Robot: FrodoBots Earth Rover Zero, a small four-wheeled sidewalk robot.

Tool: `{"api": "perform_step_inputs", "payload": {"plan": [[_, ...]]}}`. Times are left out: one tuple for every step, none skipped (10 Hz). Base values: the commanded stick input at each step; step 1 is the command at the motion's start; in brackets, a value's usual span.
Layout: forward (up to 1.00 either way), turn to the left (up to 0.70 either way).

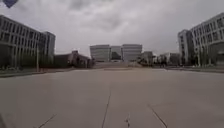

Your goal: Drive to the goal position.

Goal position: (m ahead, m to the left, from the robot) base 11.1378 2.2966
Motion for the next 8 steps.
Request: {"api": "perform_step_inputs", "payload": {"plan": [[0.70,-0.01],[0.70,-0.01],[0.70,-0.01],[0.70,-0.01],[0.70,-0.01],[0.70,-0.01],[0.70,-0.01],[0.70,-0.01]]}}
